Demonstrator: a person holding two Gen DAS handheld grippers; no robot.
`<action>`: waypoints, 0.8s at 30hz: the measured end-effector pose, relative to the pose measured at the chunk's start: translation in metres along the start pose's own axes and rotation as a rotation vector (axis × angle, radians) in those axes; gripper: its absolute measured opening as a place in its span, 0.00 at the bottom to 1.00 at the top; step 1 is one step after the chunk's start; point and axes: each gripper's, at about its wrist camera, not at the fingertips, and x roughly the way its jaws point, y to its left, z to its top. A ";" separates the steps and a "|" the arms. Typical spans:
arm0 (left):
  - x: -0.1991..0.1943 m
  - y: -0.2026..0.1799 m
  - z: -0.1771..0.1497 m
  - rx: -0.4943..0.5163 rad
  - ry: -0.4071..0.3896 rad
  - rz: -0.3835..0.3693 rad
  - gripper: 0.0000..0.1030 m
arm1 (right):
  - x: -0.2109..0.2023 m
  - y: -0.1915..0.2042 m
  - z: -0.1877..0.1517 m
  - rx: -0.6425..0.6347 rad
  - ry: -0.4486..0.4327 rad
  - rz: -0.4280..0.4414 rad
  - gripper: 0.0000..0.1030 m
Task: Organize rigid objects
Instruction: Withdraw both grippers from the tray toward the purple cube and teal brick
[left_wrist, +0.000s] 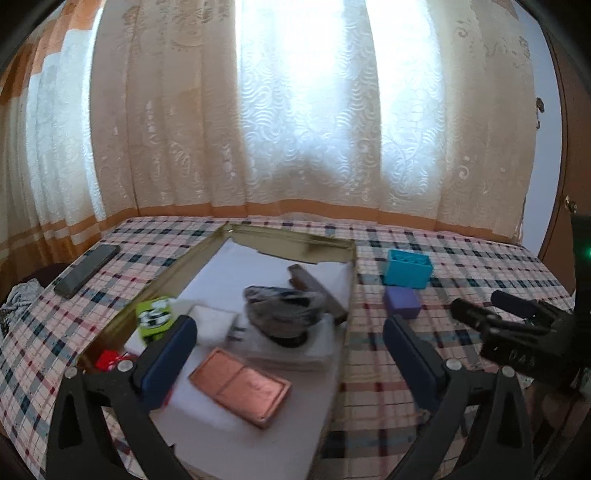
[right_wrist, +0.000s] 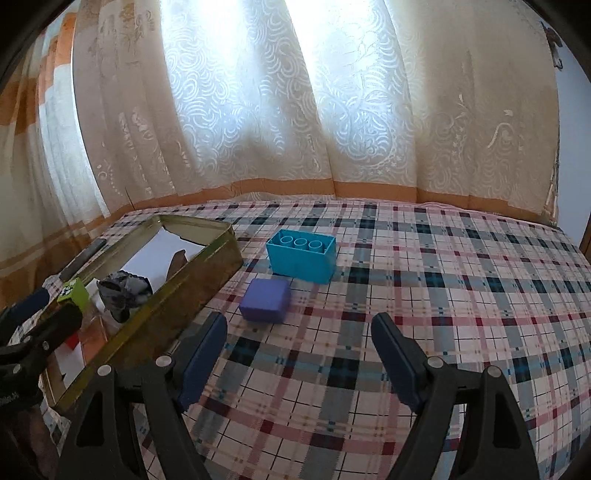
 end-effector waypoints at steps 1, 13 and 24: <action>0.002 -0.003 0.001 0.005 0.004 0.008 0.99 | 0.000 0.000 0.000 -0.002 0.003 0.002 0.80; 0.014 0.000 0.019 -0.045 0.028 0.088 0.99 | 0.039 0.010 0.014 -0.007 0.096 0.006 0.80; 0.034 0.002 0.035 -0.049 0.070 0.107 0.99 | 0.072 0.017 0.025 0.002 0.147 -0.011 0.80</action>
